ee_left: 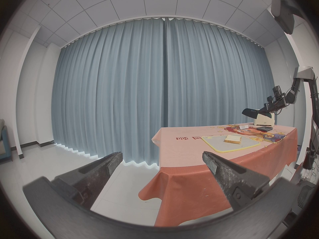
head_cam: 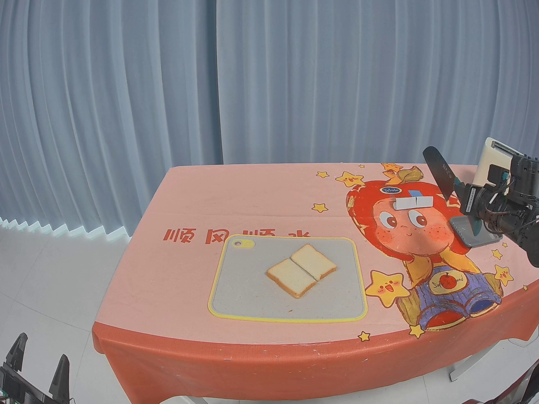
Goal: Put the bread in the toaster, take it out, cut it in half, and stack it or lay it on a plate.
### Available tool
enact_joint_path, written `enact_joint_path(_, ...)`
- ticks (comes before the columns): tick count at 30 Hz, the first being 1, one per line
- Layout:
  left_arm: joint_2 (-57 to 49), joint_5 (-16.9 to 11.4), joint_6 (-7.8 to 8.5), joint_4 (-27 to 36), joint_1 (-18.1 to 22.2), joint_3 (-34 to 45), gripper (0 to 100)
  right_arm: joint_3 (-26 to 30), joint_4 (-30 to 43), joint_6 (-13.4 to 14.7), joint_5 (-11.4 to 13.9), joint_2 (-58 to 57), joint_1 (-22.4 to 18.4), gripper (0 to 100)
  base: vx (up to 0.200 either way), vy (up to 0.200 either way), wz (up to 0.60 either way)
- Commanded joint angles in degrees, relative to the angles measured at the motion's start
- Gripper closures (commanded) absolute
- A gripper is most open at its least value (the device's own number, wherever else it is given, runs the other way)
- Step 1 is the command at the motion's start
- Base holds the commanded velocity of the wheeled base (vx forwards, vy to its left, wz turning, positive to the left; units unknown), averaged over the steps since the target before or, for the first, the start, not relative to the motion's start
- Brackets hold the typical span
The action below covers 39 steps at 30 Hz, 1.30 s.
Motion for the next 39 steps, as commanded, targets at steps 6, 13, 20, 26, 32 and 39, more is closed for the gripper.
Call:
enact_joint_path(6, -0.9, 0.0, 0.00, 0.0, 0.0, 1.0, 0, 1.3, -3.5, -0.3, 0.5, 1.6, -0.4, 100, 0.000, 0.000, 0.00)
enact_joint_path(13, -0.9, 0.0, 0.00, 0.0, 0.0, 1.0, 0, 1.3, -3.5, -0.3, 0.6, 1.8, -0.4, 100, 0.000, 0.000, 0.00)
enact_joint_path(20, -0.9, 0.0, 0.00, 0.0, 0.0, 1.0, 0, 1.3, -3.5, -0.4, 0.6, 2.9, -0.4, 100, 0.000, 0.000, 0.00)
enact_joint_path(26, -0.9, 0.0, 0.00, 0.0, 0.0, 1.0, 0, 1.3, -3.6, -0.4, 0.6, 3.6, -0.3, 100, 0.000, 0.000, 0.00)
enact_joint_path(32, -0.9, 0.0, 0.00, 0.0, 0.0, 1.0, 0, 1.4, -3.5, -0.3, 0.6, 3.7, -0.3, 100, 0.000, 0.000, 0.00)
enact_joint_path(39, -0.9, 0.0, 0.00, 0.0, 0.0, 1.0, 0, 1.3, -3.6, -0.3, 0.6, 5.0, -0.3, 100, 0.000, 0.000, 0.00)
